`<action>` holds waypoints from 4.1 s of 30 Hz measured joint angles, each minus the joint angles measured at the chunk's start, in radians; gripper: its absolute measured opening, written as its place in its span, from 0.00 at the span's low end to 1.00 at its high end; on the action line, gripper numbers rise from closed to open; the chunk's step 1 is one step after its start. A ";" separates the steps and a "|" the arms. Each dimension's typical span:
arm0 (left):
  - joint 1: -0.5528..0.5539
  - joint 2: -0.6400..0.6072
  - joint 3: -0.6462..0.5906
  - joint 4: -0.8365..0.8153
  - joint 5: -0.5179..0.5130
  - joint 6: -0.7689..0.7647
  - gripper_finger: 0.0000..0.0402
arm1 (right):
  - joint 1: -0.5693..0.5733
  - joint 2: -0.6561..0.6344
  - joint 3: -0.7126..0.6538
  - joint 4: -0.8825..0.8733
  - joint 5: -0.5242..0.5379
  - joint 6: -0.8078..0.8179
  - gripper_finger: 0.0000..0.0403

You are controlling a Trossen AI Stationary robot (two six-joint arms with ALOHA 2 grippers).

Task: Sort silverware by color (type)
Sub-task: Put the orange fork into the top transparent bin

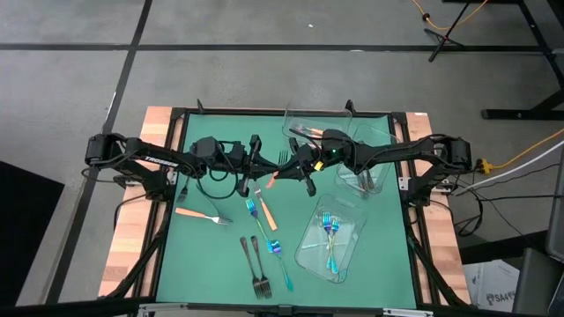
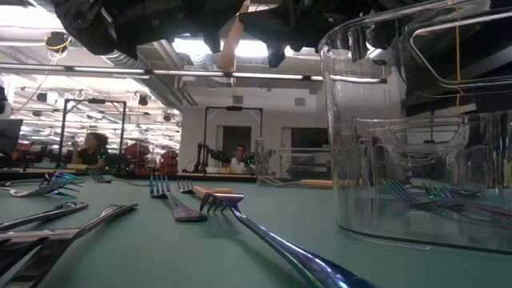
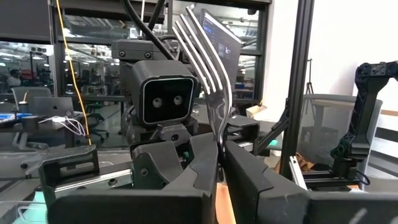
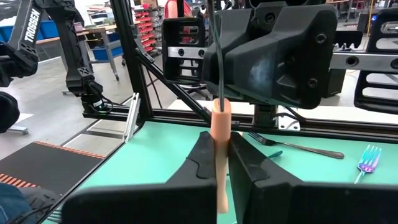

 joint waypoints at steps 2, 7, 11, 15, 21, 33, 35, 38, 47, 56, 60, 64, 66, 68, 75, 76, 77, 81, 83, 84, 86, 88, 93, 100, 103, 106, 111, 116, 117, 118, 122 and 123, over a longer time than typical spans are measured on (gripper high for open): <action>0.000 0.000 0.000 0.000 -0.001 0.000 0.06 | 0.000 0.000 0.000 0.000 0.000 0.000 0.01; 0.000 0.000 0.000 -0.001 -0.001 0.000 0.06 | 0.000 0.000 0.000 0.001 0.000 0.000 0.01; 0.000 0.000 0.000 -0.001 -0.003 0.000 0.06 | 0.000 0.000 0.000 0.001 0.009 0.000 0.00; 0.000 0.000 0.000 -0.002 -0.017 0.000 0.06 | 0.000 0.000 0.000 0.003 0.011 0.000 0.00; 0.000 0.000 0.000 -0.002 -0.022 -0.002 0.14 | 0.000 0.000 0.000 0.003 0.011 0.000 0.00; 0.000 0.000 0.000 -0.004 -0.029 -0.001 0.33 | 0.000 -0.002 0.000 0.005 0.010 0.000 0.00; 0.000 0.000 0.000 -0.004 -0.029 -0.001 0.34 | 0.000 -0.002 0.000 0.005 0.010 0.000 0.00; 0.000 0.000 0.000 -0.004 -0.029 -0.001 0.34 | 0.000 -0.010 0.000 -0.003 0.009 0.000 0.00; 0.000 0.000 0.000 0.000 -0.028 -0.001 0.34 | -0.008 -0.036 0.000 -0.038 0.019 0.001 0.00; 0.000 0.000 0.000 0.000 -0.044 -0.001 0.34 | -0.061 -0.069 0.000 -0.120 0.010 0.012 0.00; 0.001 0.000 0.000 -0.007 -0.072 -0.001 0.34 | -0.091 -0.105 0.000 -0.191 0.010 0.001 0.00; 0.001 0.000 0.000 -0.018 -0.113 -0.001 0.34 | -0.122 -0.138 0.000 -0.236 0.010 0.000 0.00; 0.001 0.000 0.000 -0.020 -0.127 -0.001 0.34 | -0.140 -0.156 0.000 -0.264 0.009 0.000 0.00; 0.001 0.000 0.000 -0.024 -0.130 -0.001 0.34 | -0.165 -0.174 0.000 -0.301 0.010 -0.004 0.00; 0.001 0.000 0.000 -0.072 -0.130 -0.001 0.34 | -0.284 -0.196 0.000 -0.431 0.027 -0.036 0.00; 0.001 0.000 0.000 -0.081 -0.130 -0.001 0.34 | -0.307 -0.196 0.000 -0.456 0.028 -0.048 0.00; 0.001 0.000 0.000 -0.092 -0.130 -0.001 0.34 | -0.328 -0.196 0.000 -0.479 0.030 -0.060 0.00; 0.001 0.000 0.000 -0.124 -0.130 -0.001 0.34 | -0.408 -0.196 0.000 -0.555 0.048 -0.082 0.00; 0.001 0.000 0.000 -0.141 -0.131 -0.001 0.34 | -0.447 -0.196 0.000 -0.565 0.046 -0.083 0.00; 0.001 0.000 0.000 -0.145 -0.131 -0.001 0.34 | -0.465 -0.196 0.000 -0.572 0.045 -0.085 0.00; 0.001 0.000 0.000 -0.147 -0.131 -0.001 0.34 | -0.497 -0.196 0.000 -0.591 0.045 -0.105 0.00; 0.001 0.000 0.000 -0.149 -0.131 -0.001 0.34 | -0.528 -0.196 0.000 -0.607 0.045 -0.129 0.00; 0.001 0.000 0.000 -0.149 -0.132 -0.001 0.34 | -0.591 -0.196 0.000 -0.675 0.066 -0.191 0.00; 0.001 0.000 0.000 -0.150 -0.132 -0.001 0.34 | -0.645 -0.195 0.000 -0.856 0.198 -0.302 0.00; 0.001 0.000 0.000 -0.150 -0.132 -0.001 0.34 | -0.644 -0.192 0.000 -0.910 0.262 -0.327 0.00; 0.001 0.000 0.000 -0.150 -0.132 -0.001 0.34 | -0.641 -0.174 0.000 -0.928 0.290 -0.343 0.00; 0.001 0.000 0.000 -0.150 -0.133 -0.001 0.34 | -0.640 -0.120 0.000 -0.929 0.290 -0.344 0.00; 0.001 0.000 0.000 -0.150 -0.133 -0.001 0.34 | -0.641 -0.078 0.000 -0.929 0.291 -0.344 0.00; 0.001 0.000 0.000 -0.150 -0.133 -0.001 0.34 | -0.641 -0.070 0.000 -0.929 0.290 -0.344 0.00; 0.001 0.000 0.000 -0.150 -0.133 -0.001 0.34 | -0.640 -0.062 0.000 -0.929 0.290 -0.344 0.00; 0.001 0.000 0.000 -0.150 -0.139 -0.001 0.34 | -0.641 -0.029 0.000 -0.928 0.291 -0.344 0.00; 0.001 0.000 0.000 -0.150 -0.140 -0.001 0.34 | -0.641 -0.022 0.000 -0.927 0.290 -0.344 0.00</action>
